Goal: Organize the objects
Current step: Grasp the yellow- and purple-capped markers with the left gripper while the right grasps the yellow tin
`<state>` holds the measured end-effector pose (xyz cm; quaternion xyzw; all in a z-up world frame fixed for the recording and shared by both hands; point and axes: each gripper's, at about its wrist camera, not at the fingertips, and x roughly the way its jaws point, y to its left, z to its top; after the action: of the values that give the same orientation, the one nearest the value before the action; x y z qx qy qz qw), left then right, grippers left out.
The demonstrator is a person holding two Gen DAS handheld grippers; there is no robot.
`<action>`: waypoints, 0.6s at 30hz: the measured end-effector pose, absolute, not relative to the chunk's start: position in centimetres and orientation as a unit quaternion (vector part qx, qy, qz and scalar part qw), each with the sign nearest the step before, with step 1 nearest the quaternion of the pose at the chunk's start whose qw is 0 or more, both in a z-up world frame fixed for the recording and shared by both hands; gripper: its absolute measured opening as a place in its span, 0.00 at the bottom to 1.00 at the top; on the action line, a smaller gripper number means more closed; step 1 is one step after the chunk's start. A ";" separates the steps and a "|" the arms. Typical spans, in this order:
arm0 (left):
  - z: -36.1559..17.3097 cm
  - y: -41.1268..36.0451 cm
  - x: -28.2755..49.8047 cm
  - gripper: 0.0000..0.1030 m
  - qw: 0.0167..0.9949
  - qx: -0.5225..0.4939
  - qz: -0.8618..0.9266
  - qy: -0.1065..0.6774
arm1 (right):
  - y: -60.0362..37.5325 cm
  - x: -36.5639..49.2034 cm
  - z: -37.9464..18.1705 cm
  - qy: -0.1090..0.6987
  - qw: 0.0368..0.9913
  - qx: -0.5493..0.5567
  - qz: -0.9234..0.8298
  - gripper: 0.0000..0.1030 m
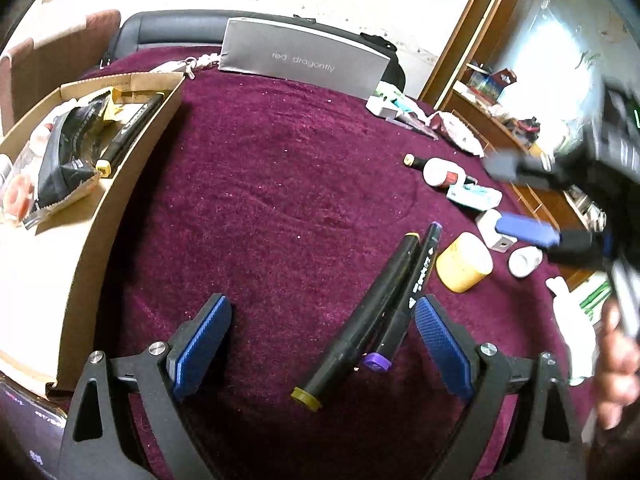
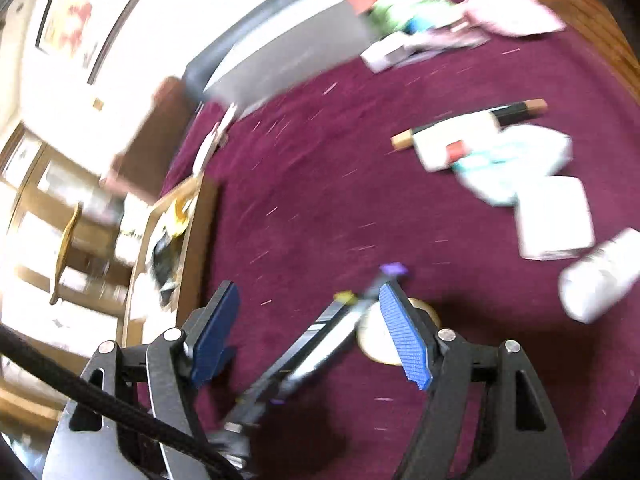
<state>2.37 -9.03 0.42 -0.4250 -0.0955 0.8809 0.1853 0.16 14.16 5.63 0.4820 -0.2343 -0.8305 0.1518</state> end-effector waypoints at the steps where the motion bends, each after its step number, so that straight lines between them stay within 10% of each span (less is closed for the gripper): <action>1: 0.4 -9.2 2.4 0.86 0.187 -0.425 0.880 -0.101 | 15.0 0.7 5.5 -0.237 0.133 0.470 -0.840 0.71; 14: 2.3 -10.3 4.9 0.84 0.154 -0.423 0.891 -0.064 | 11.4 2.2 2.3 -0.074 0.065 0.442 -0.892 0.70; 18: 3.7 -9.8 5.5 0.82 0.153 -0.399 0.904 -0.022 | 11.3 1.5 1.3 -0.071 0.049 0.451 -0.888 0.38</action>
<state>5.53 -9.79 3.67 -0.3987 -0.0218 0.9041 0.1525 1.48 11.32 1.27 0.4515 -0.0708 -0.8881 0.0494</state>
